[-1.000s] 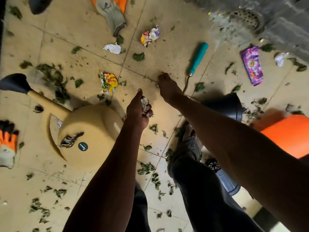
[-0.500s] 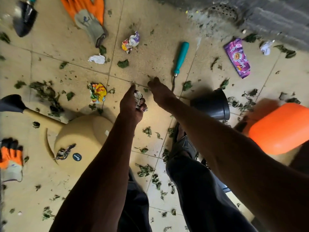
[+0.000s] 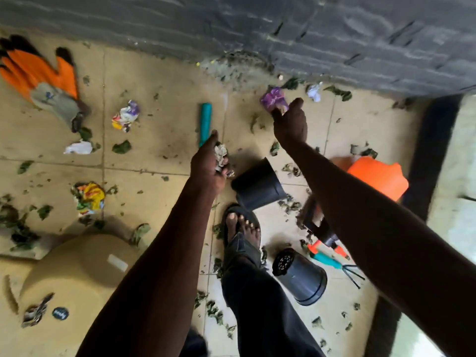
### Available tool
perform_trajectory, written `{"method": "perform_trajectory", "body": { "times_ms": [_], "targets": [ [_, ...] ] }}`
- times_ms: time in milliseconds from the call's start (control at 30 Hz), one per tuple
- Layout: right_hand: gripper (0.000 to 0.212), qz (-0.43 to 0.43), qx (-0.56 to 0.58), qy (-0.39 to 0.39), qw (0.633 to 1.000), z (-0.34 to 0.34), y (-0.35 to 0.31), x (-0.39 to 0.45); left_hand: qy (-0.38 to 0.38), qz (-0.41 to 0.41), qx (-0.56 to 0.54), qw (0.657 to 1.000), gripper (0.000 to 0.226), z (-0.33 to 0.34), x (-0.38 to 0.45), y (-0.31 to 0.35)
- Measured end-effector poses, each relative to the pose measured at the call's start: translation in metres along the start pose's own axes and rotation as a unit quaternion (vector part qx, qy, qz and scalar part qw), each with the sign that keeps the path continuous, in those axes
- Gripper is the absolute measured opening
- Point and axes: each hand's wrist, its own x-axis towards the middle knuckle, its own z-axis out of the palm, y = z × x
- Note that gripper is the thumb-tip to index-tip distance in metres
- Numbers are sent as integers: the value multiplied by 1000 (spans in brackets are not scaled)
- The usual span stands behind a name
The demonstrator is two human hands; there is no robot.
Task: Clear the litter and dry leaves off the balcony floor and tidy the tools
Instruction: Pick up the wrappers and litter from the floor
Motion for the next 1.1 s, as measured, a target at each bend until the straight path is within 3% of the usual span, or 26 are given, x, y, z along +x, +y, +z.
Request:
{"method": "perform_trajectory", "body": {
  "times_ms": [133, 300, 400, 500, 600, 800, 900, 967, 1033, 1100],
  "targets": [
    [69, -85, -135, -56, 986, 9, 25, 32, -37, -9, 34, 999, 42, 35, 22, -2],
    [35, -177, -141, -38, 973, 14, 51, 32, -32, -20, 42, 998, 37, 43, 37, -6],
    [35, -130, -50, 9, 990, 1, 60, 26, -20, -25, 49, 998, 37, 41, 41, -7],
    [39, -111, -67, 26, 991, -13, 61, 31, -6, -27, 35, 999, 34, 41, 44, -9],
    [29, -67, -66, 57, 994, -21, 56, 51, -5, -27, 39, 999, 34, 43, 46, -11],
    [34, -40, -92, 10, 995, -25, 40, 73, -10, -29, 43, 999, 35, 47, 50, -14],
    [28, -5, 86, -10, 996, -24, 24, 52, -13, -34, 9, 999, 33, 49, 39, -10],
    [20, 56, 290, -39, 955, -28, 8, 22, -16, -28, -22, 999, 28, 49, 27, -6],
    [24, 127, 474, -89, 866, -32, -10, -18, -11, -13, -74, 997, 21, 49, 12, -2],
    [29, 197, 575, -112, 786, -35, -28, -58, -5, 3, -139, 990, 18, 50, -4, 1]
  ]
}}
